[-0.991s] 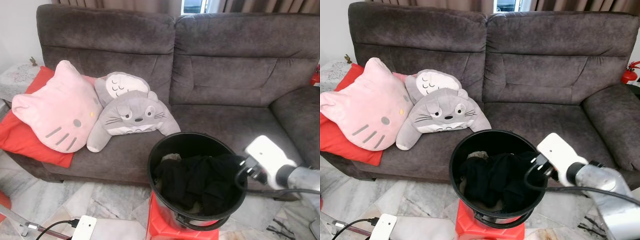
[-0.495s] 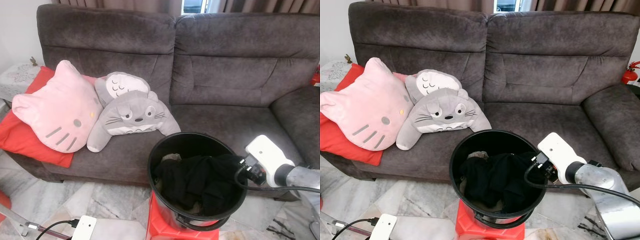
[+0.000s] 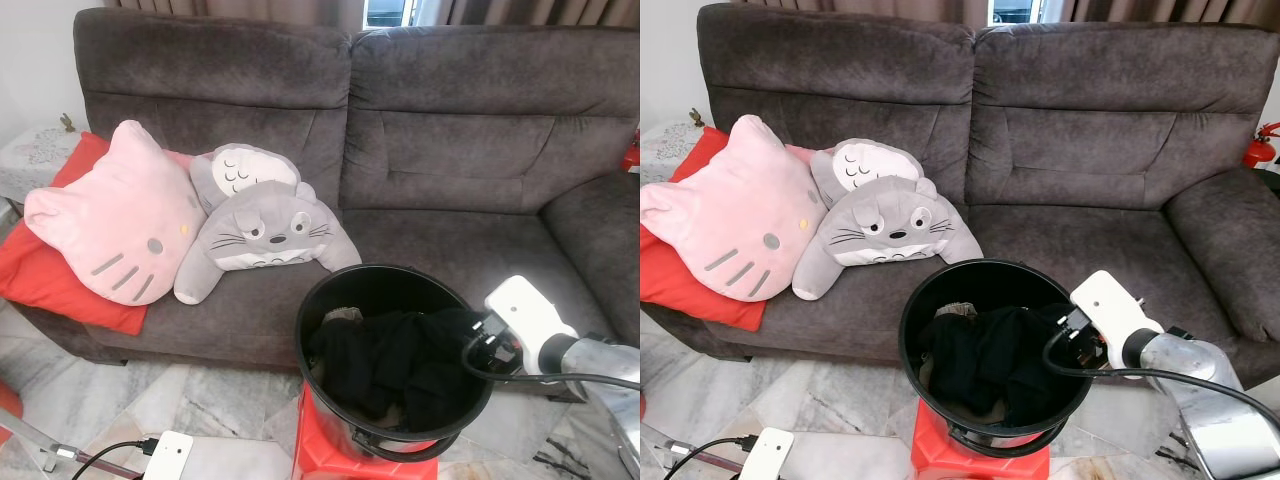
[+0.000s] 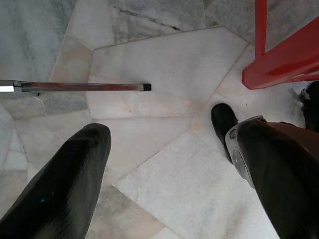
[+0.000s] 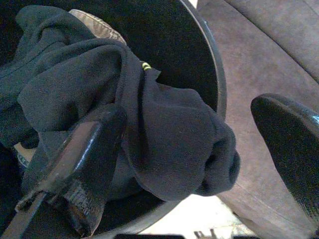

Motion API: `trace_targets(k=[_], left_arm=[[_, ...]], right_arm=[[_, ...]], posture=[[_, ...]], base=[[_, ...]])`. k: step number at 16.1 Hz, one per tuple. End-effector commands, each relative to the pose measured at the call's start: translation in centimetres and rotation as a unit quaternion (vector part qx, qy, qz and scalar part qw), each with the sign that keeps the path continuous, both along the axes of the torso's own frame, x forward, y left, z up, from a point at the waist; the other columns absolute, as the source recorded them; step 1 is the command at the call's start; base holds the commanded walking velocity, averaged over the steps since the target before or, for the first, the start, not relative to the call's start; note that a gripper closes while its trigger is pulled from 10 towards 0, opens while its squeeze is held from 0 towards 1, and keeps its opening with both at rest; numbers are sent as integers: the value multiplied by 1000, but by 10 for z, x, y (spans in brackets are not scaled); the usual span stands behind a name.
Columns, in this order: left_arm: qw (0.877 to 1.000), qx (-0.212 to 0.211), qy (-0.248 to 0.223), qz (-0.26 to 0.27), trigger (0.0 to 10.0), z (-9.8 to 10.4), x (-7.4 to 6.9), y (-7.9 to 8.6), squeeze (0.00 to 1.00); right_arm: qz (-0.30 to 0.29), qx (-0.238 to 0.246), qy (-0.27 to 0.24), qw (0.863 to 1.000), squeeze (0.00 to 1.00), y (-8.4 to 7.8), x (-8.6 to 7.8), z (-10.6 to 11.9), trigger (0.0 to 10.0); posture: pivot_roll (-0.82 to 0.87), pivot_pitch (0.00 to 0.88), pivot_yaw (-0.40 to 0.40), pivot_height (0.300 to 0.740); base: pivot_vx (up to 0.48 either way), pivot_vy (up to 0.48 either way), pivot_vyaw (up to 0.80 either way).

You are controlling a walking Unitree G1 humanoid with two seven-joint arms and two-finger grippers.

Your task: Hang hanger

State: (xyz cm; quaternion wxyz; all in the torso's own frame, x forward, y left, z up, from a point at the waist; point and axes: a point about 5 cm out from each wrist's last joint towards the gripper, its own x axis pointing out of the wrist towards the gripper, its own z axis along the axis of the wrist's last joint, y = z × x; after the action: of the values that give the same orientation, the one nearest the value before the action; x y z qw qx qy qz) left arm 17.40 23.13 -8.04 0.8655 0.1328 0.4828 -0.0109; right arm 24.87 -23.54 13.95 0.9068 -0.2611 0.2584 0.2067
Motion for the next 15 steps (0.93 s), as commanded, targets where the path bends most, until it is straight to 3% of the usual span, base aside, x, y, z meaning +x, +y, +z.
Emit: trace_targets(k=[1, 8, 9, 10, 15], left_arm=[[1000, 6, 11, -5, 10000, -1, -4, 3, 0], [1000, 5, 11, -4, 10000, -1, -4, 2, 0], [1000, 5, 11, -4, 10000, -1, -4, 2, 0], [1000, 5, 10, -4, 10000, -1, -3, 3, 0], [1000, 6, 10, -4, 10000, -1, -3, 3, 0]], right_arm=[[6, -1, -1, 1000, 1000, 2, -1, 0, 10000], [-64, 9, 7, 998, 1000, -9, 6, -19, 10000], [-81, 12, 9, 997, 620, -12, 8, -23, 10000], [-92, 29, 13, 995, 0, -12, 12, -29, 10000], [-86, 49, 29, 995, 0, -5, 15, -41, 10000]], posture=[[-137, 0, -4, 740], [-129, 0, -8, 740], [-130, 0, -8, 740], [-126, 0, -8, 740], [-124, 0, -7, 740]], base=[[0, 0, 0], [0, 0, 0], [0, 0, 0], [0, 0, 0], [0, 0, 0]])
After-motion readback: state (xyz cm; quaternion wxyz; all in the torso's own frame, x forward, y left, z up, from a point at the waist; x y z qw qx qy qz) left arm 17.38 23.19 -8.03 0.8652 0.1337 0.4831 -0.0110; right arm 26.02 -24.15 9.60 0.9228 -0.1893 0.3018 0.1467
